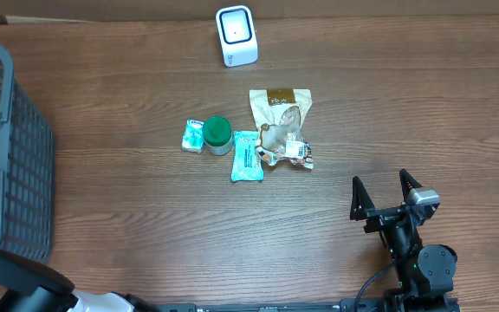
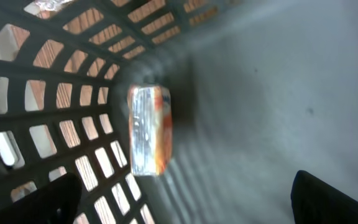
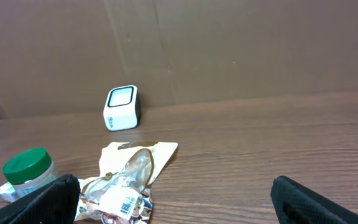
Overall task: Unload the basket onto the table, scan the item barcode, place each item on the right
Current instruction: 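Reach into the basket and grasp the orange snack pack with left gripper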
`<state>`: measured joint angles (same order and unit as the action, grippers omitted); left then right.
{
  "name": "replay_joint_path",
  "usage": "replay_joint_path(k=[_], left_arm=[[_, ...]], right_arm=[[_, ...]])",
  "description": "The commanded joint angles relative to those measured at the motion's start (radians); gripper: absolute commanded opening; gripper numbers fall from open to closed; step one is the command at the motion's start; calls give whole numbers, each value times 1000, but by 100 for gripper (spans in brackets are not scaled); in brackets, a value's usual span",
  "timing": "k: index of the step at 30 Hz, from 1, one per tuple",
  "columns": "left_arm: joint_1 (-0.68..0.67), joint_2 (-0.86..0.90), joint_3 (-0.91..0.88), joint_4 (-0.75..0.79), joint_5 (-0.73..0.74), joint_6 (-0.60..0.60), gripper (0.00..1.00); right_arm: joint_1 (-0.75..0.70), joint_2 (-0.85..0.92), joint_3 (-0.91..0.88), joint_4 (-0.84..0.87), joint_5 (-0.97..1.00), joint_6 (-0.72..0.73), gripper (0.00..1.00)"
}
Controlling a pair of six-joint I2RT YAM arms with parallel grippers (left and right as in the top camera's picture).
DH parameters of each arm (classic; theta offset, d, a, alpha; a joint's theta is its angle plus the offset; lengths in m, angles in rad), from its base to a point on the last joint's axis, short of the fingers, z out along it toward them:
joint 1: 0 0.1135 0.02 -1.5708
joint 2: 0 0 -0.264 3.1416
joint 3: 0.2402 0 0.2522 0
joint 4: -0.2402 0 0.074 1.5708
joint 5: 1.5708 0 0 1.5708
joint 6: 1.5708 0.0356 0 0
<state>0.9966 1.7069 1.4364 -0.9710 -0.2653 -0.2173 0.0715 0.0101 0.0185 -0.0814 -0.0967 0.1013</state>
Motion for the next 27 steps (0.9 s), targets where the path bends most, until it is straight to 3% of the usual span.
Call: replay_joint_path(k=[1, 5, 17, 20, 21, 22, 27], left_arm=[[27, 2, -50, 46, -41, 29, 92], [74, 34, -93, 82, -28, 35, 90], [95, 170, -93, 135, 4, 34, 57], [95, 185, -93, 142, 5, 34, 34], [95, 183, -92, 140, 5, 34, 15], [95, 182, -88, 137, 9, 33, 4], [80, 179, 37, 30, 166, 29, 4]], right_arm=[[-6, -7, -10, 5, 6, 3, 100], [-6, -7, -10, 5, 6, 3, 100], [-6, -7, -10, 5, 6, 3, 100], [-6, -7, -10, 5, 6, 3, 100], [-6, -7, -10, 5, 6, 3, 100], [-6, -7, -10, 5, 6, 3, 100], [-6, -7, -10, 5, 6, 3, 100]])
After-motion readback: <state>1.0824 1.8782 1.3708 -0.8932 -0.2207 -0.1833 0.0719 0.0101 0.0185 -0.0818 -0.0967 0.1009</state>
